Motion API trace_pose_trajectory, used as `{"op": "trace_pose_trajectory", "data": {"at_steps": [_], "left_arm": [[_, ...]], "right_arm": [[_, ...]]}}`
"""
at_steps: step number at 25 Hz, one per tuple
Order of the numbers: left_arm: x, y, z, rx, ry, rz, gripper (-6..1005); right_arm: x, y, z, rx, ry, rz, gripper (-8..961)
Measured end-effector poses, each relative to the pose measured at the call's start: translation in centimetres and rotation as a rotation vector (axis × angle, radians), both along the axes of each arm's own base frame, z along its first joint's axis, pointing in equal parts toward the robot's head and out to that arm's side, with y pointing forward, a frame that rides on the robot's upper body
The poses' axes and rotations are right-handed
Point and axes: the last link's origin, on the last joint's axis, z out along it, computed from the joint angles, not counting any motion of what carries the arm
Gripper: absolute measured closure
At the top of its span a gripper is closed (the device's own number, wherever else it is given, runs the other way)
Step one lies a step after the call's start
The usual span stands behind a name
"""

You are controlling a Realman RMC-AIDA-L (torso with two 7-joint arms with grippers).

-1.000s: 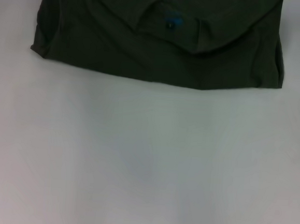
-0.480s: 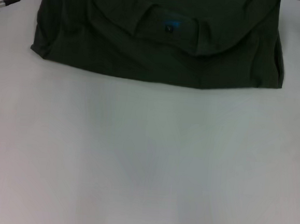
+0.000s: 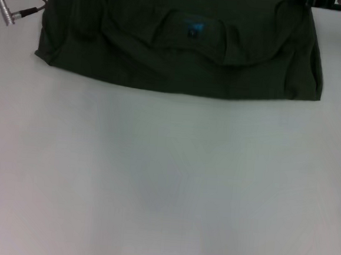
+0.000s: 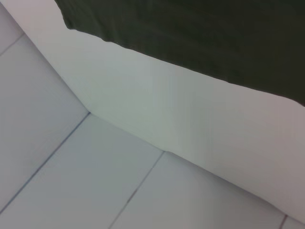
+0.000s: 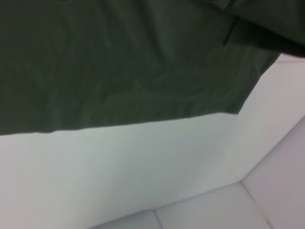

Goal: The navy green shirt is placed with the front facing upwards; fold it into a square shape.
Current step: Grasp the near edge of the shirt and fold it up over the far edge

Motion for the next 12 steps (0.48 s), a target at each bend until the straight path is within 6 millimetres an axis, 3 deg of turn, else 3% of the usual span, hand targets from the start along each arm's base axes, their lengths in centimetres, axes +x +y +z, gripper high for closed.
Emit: {"op": "trace_pose_trajectory", "data": {"at_steps": [1, 6, 12], "left_arm": [[0.1, -0.1, -0.2, -0.001, 0.001, -0.004, 925], [0.0, -0.2, -0.4, -0.003, -0.005, -0.002, 725], [-0.8, -0.5, 0.7, 0.053, -0.064, 0.02, 561]], "right_arm": [[-0.1, 0.0, -0.2, -0.008, -0.003, 0.004, 885], [-0.4, -0.2, -0.9, -0.033, -0.014, 0.017, 869], [-0.4, -0.2, -0.7, -0.019, -0.014, 0.022, 594]]}}
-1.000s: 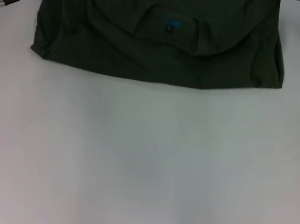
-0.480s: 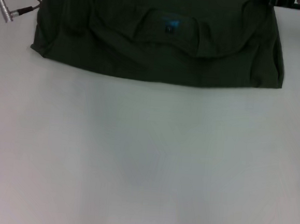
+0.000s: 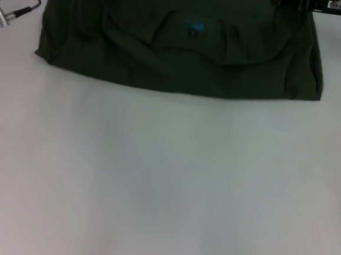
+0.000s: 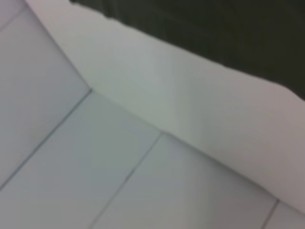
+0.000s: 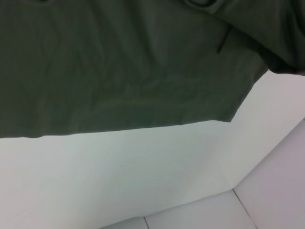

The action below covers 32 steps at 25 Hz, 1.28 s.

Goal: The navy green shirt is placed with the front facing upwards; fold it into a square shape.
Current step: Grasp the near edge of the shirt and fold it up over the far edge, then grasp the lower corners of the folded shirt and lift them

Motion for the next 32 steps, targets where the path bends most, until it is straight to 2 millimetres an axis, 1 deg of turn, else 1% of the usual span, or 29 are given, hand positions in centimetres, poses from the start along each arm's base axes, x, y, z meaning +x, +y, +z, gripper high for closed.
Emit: {"op": "trace_pose_trajectory", "data": {"at_steps": [3, 8, 12, 13, 16, 17, 18, 24, 29, 32], "left_arm": [[-0.3, -0.2, 0.7, 0.028, -0.031, -0.001, 479], [-0.4, -0.8, 1.5, 0.044, -0.073, -0.028, 239], [-0.7, -1.7, 2.5, 0.073, -0.139, -0.054, 119], [-0.7, -1.7, 2.5, 0.073, -0.139, -0.054, 120], [-0.7, -2.3, 3.0, 0.086, -0.177, -0.08, 122], [-0.8, -2.5, 3.1, 0.088, -0.183, -0.085, 123], [-0.8, -2.7, 3.1, 0.088, -0.191, -0.092, 123], [-1.1, -3.7, 2.9, 0.07, -0.206, -0.119, 125], [-1.4, -5.4, 2.7, 0.022, -0.214, -0.178, 125], [-1.6, -6.3, 2.3, -0.019, -0.206, -0.201, 124]], "right_arm": [[-0.2, 0.0, 0.4, 0.002, 0.009, 0.006, 487], [-0.2, -0.5, 1.3, 0.007, 0.042, 0.018, 323], [0.4, -1.3, 1.9, 0.013, 0.081, 0.008, 200], [0.5, -1.6, 2.0, 0.011, 0.094, 0.007, 169], [0.9, -2.4, 2.7, 0.015, 0.134, 0.009, 116], [1.3, -3.1, 3.2, 0.02, 0.156, 0.012, 99], [1.3, -3.1, 3.2, 0.02, 0.156, 0.012, 100], [3.2, -5.9, 4.1, 0.007, 0.191, 0.016, 107], [5.3, -8.8, 4.6, -0.038, 0.183, 0.024, 105], [6.6, -10.5, 5.2, -0.067, 0.179, 0.013, 104]]}}
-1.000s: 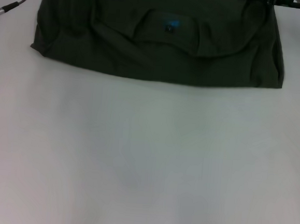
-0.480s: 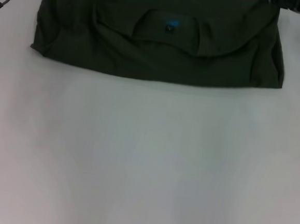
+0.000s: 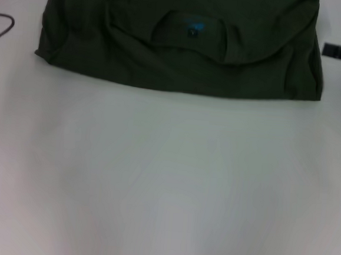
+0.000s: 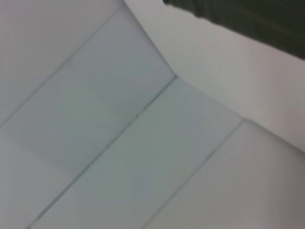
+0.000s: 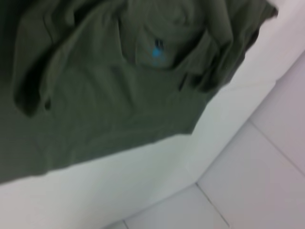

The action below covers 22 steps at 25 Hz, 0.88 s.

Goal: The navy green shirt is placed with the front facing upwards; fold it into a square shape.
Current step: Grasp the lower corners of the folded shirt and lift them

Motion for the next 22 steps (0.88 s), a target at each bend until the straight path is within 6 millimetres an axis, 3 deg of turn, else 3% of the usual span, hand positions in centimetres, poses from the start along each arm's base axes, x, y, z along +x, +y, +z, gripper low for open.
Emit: {"op": "trace_pose_trajectory", "data": {"at_steps": [4, 10, 22], "left_arm": [[-0.3, -0.7, -0.3, -0.025, 0.022, -0.014, 124], [-0.2, -1.1, -1.3, -0.066, 0.058, -0.04, 124], [-1.5, -2.7, -2.2, -0.088, 0.096, -0.04, 125]], "right_arm": [[1.2, -1.9, 0.9, -0.036, -0.011, 0.011, 105], [1.8, -3.0, 1.2, -0.08, -0.025, 0.017, 115], [1.7, -1.1, 0.0, -0.125, -0.177, 0.038, 133]]}}
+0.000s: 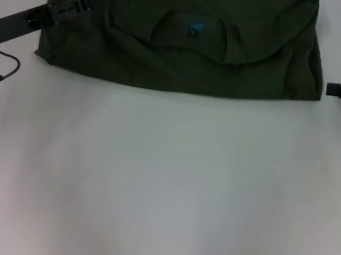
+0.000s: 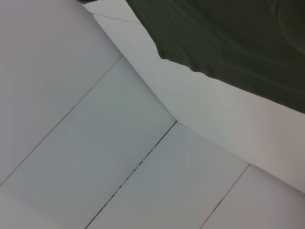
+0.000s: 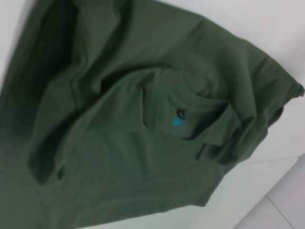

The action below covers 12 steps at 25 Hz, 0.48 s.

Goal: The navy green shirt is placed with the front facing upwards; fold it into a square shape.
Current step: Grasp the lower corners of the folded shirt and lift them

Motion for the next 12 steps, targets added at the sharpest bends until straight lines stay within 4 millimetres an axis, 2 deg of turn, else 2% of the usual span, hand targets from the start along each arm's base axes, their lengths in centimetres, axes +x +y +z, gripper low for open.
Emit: {"op": "trace_pose_trajectory", "data": {"at_steps": [7, 12], "left_arm": [[-0.1, -0.2, -0.2, -0.002, -0.003, 0.003, 124], [-0.1, -0.2, -0.3, 0.0, 0.0, -0.001, 125]], "right_arm": [[-1.7, 1.7, -1.1, -0.005, -0.005, 0.05, 153], [-1.7, 2.3, -2.4, -0.007, -0.046, 0.035, 179]]}}
